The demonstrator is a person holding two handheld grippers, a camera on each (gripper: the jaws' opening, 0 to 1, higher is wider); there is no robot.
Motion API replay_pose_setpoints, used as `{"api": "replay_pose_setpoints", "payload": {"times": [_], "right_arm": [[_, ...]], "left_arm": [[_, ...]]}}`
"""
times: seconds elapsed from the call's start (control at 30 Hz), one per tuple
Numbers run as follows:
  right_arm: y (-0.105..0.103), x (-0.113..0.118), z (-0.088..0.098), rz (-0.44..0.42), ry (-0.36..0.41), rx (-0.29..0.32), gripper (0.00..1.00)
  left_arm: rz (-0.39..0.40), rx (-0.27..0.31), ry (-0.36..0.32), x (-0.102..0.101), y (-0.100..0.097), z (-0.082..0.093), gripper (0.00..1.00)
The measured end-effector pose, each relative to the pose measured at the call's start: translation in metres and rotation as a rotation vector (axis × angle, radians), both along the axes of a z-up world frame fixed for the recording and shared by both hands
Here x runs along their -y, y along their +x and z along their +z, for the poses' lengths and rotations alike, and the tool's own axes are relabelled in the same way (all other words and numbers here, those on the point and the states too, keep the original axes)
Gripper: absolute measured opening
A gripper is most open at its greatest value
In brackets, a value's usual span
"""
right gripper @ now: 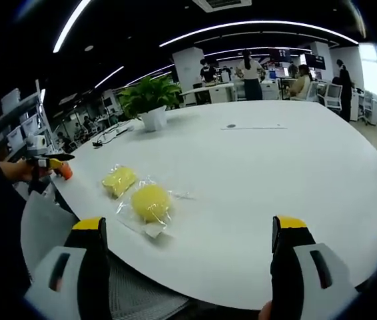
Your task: Compare the silicone blocks by pressing each to a similar depth, holding the contact briefly, and releasing to observe deformation and rebound differences across the visible hardness samples.
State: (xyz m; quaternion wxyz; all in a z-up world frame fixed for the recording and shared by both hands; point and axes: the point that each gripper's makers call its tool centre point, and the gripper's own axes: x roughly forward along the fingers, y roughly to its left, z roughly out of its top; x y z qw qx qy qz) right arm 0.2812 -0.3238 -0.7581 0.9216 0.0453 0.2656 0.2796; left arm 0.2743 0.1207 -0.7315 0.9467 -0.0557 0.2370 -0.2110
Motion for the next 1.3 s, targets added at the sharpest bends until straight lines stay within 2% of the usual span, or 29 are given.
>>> {"api": "replay_pose_setpoints", "payload": {"times": [0.23,0.3,0.43,0.5,0.57,0.67,0.83,1.07,1.17,1.3], "right_arm": [[-0.001,-0.003,-0.004,0.010,-0.015,-0.012,0.96],[-0.001,-0.002,-0.005,0.010,-0.020,-0.013,0.96],[-0.002,-0.005,-0.009,0.019,-0.035,-0.023,0.96],[-0.002,-0.007,-0.010,0.027,-0.036,-0.031,0.96],[0.000,-0.006,-0.008,0.021,-0.037,-0.026,0.96],[0.003,-0.008,-0.004,0.017,-0.031,-0.020,0.96],[0.001,-0.011,-0.009,0.029,-0.034,-0.031,0.96],[0.001,-0.007,-0.010,0.000,-0.021,-0.032,0.96],[0.003,-0.008,-0.010,-0.003,-0.024,-0.037,0.96],[0.004,-0.014,-0.012,0.000,-0.031,-0.045,0.96]], "left_arm": [[0.029,-0.014,-0.015,-0.008,-0.004,-0.003,1.00],[0.022,-0.022,0.011,-0.010,-0.008,-0.006,1.00],[0.025,-0.027,0.008,-0.013,-0.013,-0.006,1.00],[0.034,-0.030,-0.010,-0.015,-0.012,-0.007,1.00],[0.047,-0.025,-0.059,-0.011,-0.010,-0.004,1.00],[0.034,-0.027,-0.029,-0.006,-0.008,-0.003,1.00],[0.026,-0.044,-0.058,-0.002,-0.007,-0.008,1.00],[0.054,-0.062,-0.053,-0.008,0.000,-0.015,1.00],[0.061,-0.064,-0.076,-0.008,0.002,-0.013,1.00],[0.052,-0.061,-0.071,-0.008,0.006,-0.011,1.00]]}}
